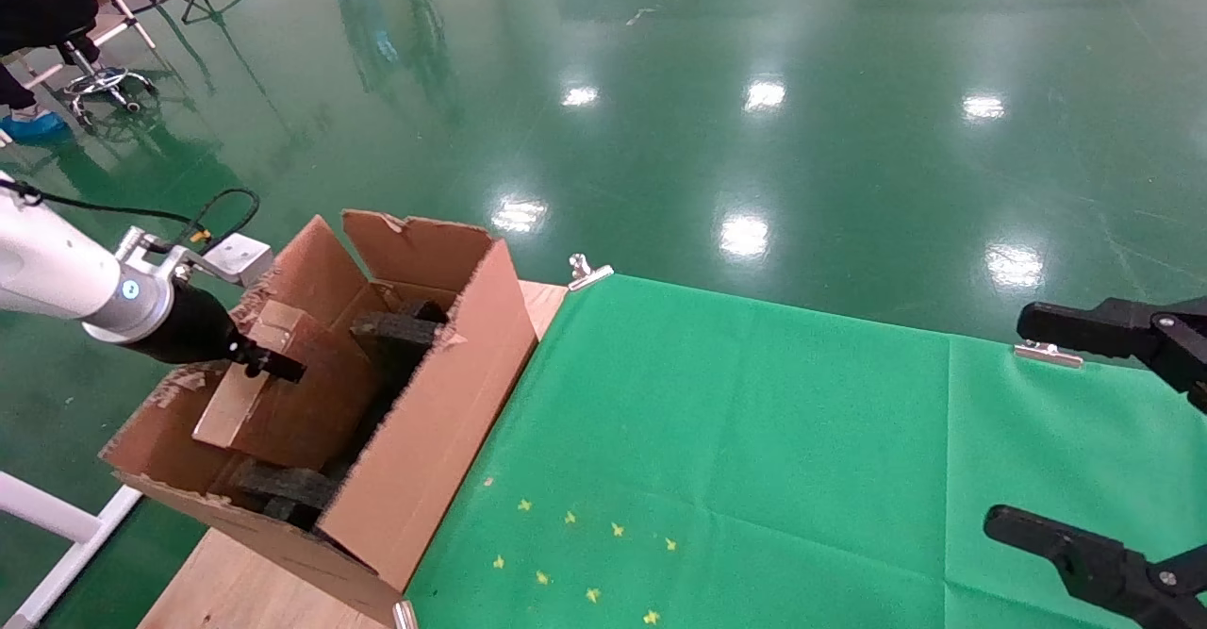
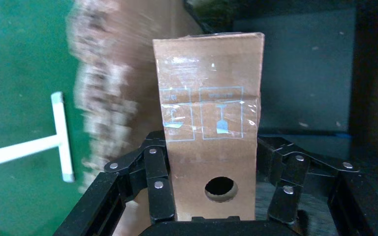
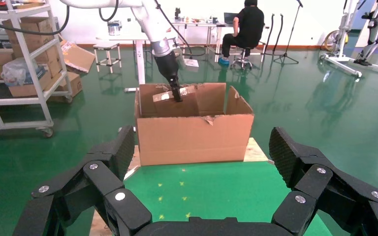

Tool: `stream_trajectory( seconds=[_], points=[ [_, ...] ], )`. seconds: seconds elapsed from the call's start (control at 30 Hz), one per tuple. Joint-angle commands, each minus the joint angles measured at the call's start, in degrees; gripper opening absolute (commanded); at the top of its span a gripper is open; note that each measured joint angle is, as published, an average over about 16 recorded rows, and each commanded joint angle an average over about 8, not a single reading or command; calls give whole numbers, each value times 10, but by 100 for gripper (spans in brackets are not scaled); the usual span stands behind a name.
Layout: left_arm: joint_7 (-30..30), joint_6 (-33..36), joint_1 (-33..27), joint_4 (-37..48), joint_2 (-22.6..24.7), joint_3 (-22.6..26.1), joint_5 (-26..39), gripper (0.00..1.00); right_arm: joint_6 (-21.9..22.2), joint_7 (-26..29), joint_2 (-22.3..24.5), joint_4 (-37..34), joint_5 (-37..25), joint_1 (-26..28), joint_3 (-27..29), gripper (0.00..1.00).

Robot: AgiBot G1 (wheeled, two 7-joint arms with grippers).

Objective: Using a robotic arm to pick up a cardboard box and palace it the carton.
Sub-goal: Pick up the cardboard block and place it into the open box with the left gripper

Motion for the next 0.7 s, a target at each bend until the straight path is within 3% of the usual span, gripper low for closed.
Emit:
stream_trajectory(
  seconds=[0.03, 0.1, 0.13, 0.33, 0.4, 0.7],
  points=[
    [-1, 6, 9, 1, 0, -5, -7, 0, 0, 0, 0, 0, 0, 0, 0, 100],
    [-7, 7, 19, 5, 0, -9, -13, 2, 0, 0, 0, 0, 0, 0, 0, 100],
    [-10, 7, 24, 7, 0, -11, -16, 9, 0, 0, 0, 0, 0, 0, 0, 100],
    [-25, -1, 43, 17, -3, -24, -35, 84, 0, 0, 0, 0, 0, 0, 0, 100],
    [-27, -3, 45, 18, -3, -26, -38, 100, 0, 0, 0, 0, 0, 0, 0, 100],
    [-25, -1, 44, 16, -3, -24, -36, 100, 0, 0, 0, 0, 0, 0, 0, 100]
  ],
)
